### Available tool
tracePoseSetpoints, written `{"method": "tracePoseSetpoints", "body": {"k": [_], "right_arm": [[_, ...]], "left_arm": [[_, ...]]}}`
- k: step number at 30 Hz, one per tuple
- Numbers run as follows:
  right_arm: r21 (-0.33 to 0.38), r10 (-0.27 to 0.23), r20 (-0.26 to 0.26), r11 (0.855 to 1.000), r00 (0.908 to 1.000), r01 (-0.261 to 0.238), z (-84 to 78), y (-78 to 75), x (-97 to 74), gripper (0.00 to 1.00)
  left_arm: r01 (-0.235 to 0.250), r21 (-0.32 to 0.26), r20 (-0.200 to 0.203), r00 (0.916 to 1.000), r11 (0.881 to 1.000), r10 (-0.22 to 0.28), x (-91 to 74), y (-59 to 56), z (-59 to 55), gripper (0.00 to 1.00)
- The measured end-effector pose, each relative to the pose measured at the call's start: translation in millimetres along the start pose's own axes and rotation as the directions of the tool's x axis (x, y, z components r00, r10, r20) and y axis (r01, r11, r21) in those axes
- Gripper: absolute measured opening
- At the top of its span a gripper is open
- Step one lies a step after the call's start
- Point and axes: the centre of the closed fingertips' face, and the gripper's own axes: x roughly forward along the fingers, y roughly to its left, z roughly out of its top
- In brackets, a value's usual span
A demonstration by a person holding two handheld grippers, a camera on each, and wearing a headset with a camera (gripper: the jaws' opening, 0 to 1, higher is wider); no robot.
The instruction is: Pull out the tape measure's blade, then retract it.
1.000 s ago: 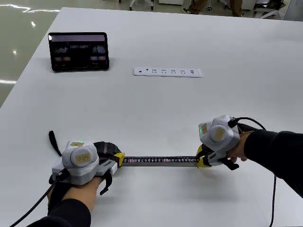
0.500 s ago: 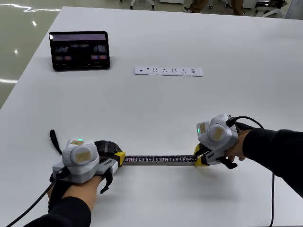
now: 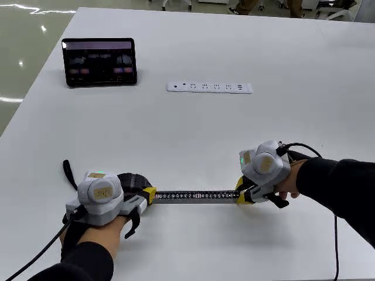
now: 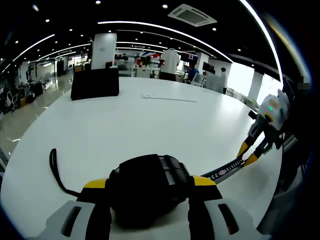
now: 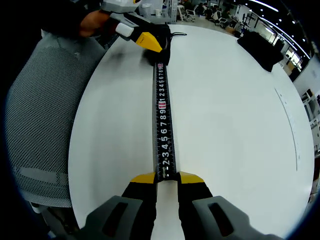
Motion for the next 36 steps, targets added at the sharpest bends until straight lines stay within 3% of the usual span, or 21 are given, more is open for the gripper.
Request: {"method": "tracePoseSetpoints", "body": {"k": [13, 36], "right_arm": [[0.051, -0.003, 0.009, 0.999, 1.0000, 0.002, 7.3, -1.6, 3.2, 0.11], [0.039, -0.012, 0.051, 0.999, 0.9986, 0.010, 28.6, -2.0, 10.6, 0.11]], "left_arm": [[0.007, -0.016, -0.003, 1.0000, 1.000, -0.007, 0.0, 0.8, 0.5, 0.58], [0.025, -0.026, -0.005, 0.9997, 0.999, -0.026, -1.5, -0.1, 0.0, 0.57]]}}
